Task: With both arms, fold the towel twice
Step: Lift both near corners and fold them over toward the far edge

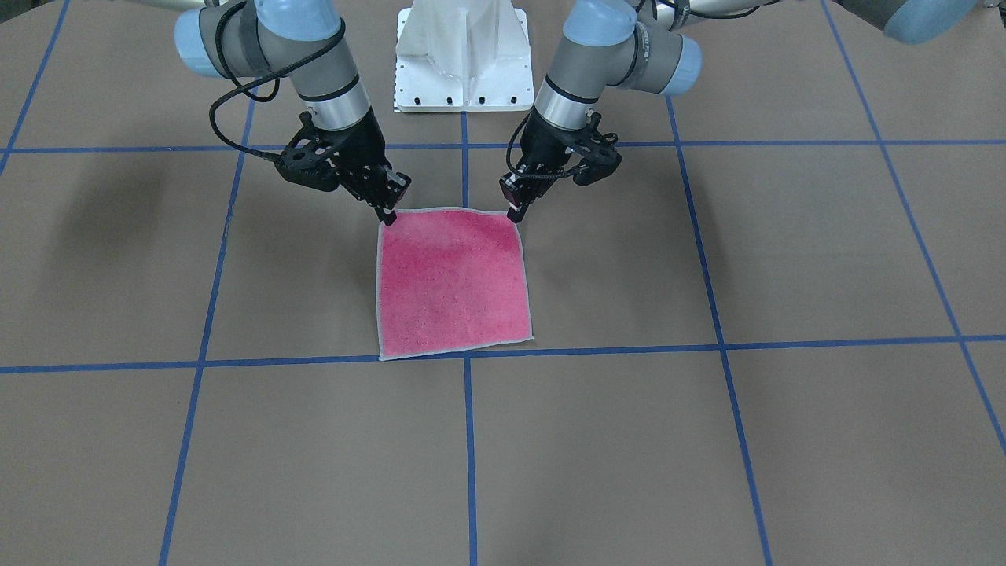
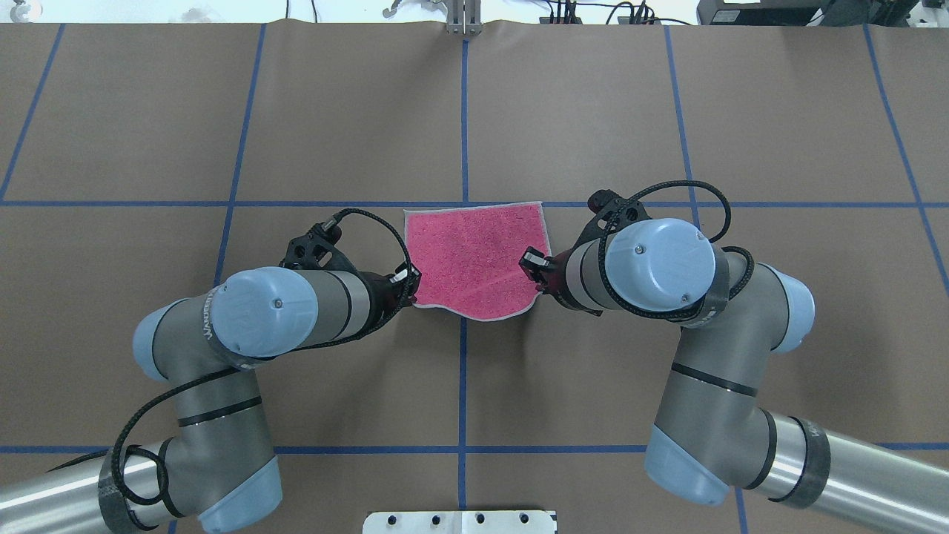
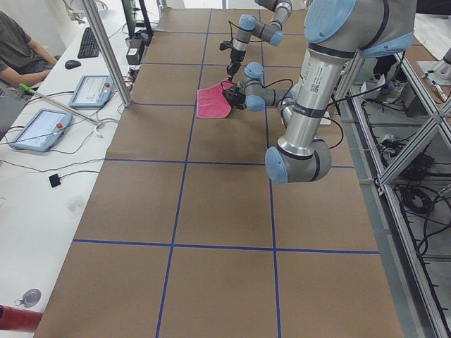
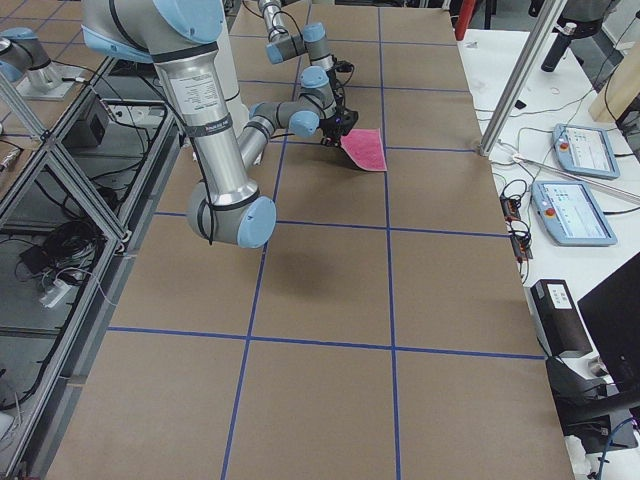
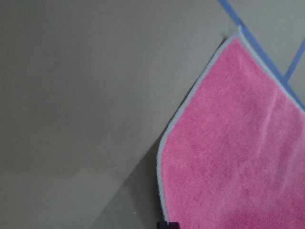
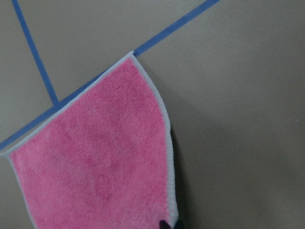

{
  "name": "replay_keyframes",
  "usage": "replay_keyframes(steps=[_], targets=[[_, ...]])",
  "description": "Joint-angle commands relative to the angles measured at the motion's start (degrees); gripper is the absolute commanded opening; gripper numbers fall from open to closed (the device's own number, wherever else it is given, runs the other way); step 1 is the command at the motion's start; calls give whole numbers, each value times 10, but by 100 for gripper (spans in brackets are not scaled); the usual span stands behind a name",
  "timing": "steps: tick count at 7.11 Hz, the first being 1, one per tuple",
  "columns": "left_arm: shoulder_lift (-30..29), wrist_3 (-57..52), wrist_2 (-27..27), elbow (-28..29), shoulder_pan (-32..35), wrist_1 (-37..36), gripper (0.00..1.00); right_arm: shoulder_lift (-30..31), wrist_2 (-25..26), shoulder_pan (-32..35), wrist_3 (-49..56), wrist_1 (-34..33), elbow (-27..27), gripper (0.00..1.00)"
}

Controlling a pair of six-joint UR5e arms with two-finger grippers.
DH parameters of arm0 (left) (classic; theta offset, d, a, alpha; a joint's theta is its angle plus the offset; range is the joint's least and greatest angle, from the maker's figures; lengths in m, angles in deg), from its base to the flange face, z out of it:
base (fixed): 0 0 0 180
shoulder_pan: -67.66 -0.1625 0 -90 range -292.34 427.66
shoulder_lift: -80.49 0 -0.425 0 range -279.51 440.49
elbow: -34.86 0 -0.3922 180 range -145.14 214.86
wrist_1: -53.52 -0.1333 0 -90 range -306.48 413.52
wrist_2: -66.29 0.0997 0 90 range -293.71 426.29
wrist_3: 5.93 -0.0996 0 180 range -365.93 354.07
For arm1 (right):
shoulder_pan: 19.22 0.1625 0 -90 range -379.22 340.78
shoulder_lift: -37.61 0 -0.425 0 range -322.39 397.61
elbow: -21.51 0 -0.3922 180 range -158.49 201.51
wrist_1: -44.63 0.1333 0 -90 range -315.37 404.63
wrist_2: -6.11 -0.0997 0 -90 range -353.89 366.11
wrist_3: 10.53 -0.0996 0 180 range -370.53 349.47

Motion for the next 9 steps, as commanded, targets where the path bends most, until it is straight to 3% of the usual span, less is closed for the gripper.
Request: replay_keyframes(steps=[1, 3, 5, 8, 9], targets=[[-17, -2, -8, 31, 45, 1, 0, -32, -63, 49, -10, 3, 51, 11], [-66, -3, -13, 97, 69, 5, 0, -83, -106, 80, -9, 28, 135, 11], [-83, -3, -13, 129, 77, 8, 0, -96, -117, 95, -9, 101, 200, 12], [-96, -6, -12, 161, 78, 8, 0, -116, -118, 106, -8, 104, 227, 12], [-96, -6, -12, 162, 78, 8, 0, -125, -118, 108, -8, 104, 240, 17]])
